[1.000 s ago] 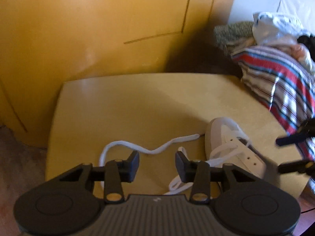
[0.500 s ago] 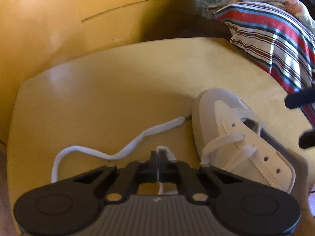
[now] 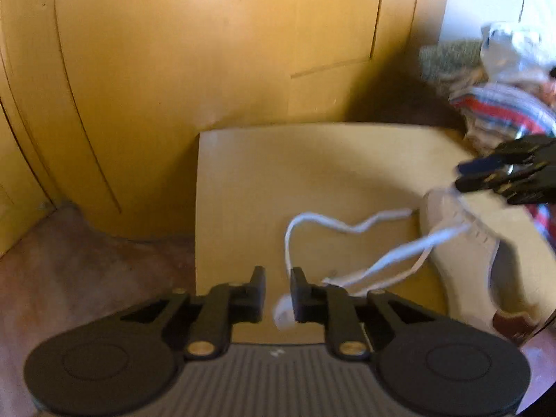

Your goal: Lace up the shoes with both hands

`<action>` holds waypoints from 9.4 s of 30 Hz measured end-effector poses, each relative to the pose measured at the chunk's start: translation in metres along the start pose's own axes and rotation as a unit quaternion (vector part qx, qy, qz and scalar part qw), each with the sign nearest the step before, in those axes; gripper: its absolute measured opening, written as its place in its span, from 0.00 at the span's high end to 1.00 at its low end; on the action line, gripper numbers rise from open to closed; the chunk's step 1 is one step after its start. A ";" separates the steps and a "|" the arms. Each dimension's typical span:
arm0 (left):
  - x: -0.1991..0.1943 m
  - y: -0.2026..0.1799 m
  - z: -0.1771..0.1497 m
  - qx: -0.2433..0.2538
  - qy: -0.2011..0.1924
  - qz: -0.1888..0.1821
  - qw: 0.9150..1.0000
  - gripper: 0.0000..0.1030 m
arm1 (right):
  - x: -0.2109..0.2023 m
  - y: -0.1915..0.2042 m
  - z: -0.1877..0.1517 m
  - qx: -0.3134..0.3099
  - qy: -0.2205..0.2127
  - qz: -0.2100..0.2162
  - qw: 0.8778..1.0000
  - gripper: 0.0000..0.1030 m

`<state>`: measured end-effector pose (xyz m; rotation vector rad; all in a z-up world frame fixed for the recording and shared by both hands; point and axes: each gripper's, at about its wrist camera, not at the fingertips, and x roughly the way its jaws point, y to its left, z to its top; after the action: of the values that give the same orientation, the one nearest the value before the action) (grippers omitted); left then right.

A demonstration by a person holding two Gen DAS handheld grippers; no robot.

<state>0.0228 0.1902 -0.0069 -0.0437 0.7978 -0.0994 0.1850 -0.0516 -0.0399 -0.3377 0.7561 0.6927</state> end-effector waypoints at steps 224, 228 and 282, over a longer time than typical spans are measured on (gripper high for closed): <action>0.099 -0.205 -0.009 0.178 0.042 -0.136 0.974 0.97 | -0.097 0.054 -0.081 0.074 -0.013 -0.031 0.997 0.51; 0.102 -0.205 -0.008 0.176 0.035 -0.131 0.975 0.97 | -0.098 0.053 -0.082 0.073 -0.014 -0.030 0.997 0.51; 0.085 -0.200 -0.012 0.193 0.024 -0.160 0.968 0.98 | -0.100 0.043 -0.086 0.065 -0.008 -0.019 0.998 0.48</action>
<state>0.0581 -0.0180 -0.0604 0.2007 0.8026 -0.5619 0.0602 -0.1092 -0.0285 -0.2262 0.7732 0.6059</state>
